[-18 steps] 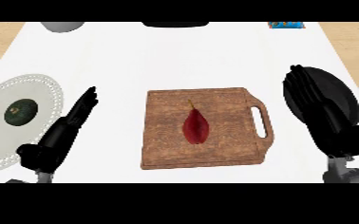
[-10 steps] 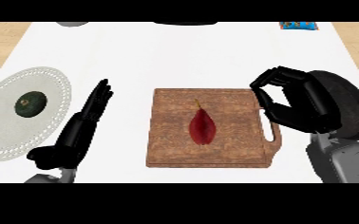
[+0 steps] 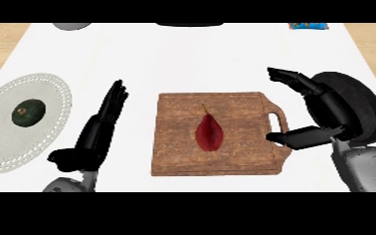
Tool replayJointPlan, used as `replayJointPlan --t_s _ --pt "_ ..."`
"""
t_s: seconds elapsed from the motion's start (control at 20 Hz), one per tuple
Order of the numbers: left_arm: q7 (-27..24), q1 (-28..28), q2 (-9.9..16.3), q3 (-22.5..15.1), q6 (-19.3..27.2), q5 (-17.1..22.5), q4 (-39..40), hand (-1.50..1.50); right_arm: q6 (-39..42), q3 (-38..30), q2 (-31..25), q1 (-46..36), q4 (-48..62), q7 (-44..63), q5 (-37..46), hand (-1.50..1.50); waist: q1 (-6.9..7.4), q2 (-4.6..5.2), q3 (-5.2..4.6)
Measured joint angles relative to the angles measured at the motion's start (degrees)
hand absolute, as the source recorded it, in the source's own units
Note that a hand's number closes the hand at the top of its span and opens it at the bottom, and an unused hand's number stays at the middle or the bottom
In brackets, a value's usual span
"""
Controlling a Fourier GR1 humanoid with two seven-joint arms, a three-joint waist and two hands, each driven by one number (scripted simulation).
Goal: Pick the pear from the cutting board and place it in the pan
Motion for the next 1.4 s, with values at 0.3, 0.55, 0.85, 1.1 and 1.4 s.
replayJointPlan --t_s 0.3,0.55,0.85,1.1,1.4 --pt "-0.35 -0.75 -2.06 0.4 0.04 -1.27 1.81 0.0 3.98 2.26 -2.93 -6.95 1.09 5.06 5.23 -1.5 0.09 -0.01 -0.03" --pt "0.51 -0.62 -2.59 0.16 -0.28 -1.83 0.76 0.0 6.87 7.49 -2.43 -13.76 2.2 12.78 10.32 -1.5 0.52 -0.05 -0.05" --pt "0.11 -0.6 -2.9 0.61 -1.09 -2.05 1.34 0.0 11.5 16.65 -0.89 -19.06 4.07 19.86 18.33 -1.5 0.68 -0.02 -0.07" --pt "0.97 -0.22 -3.12 0.83 -1.12 -2.85 0.45 0.0 13.43 22.89 1.98 -20.94 6.68 22.66 25.52 -1.5 0.51 -0.04 -0.04" --pt "0.69 0.96 -3.92 2.4 -2.62 -3.81 0.26 0.0 15.15 24.16 6.88 -20.66 9.78 24.05 32.3 -1.5 0.17 -0.06 -0.03"
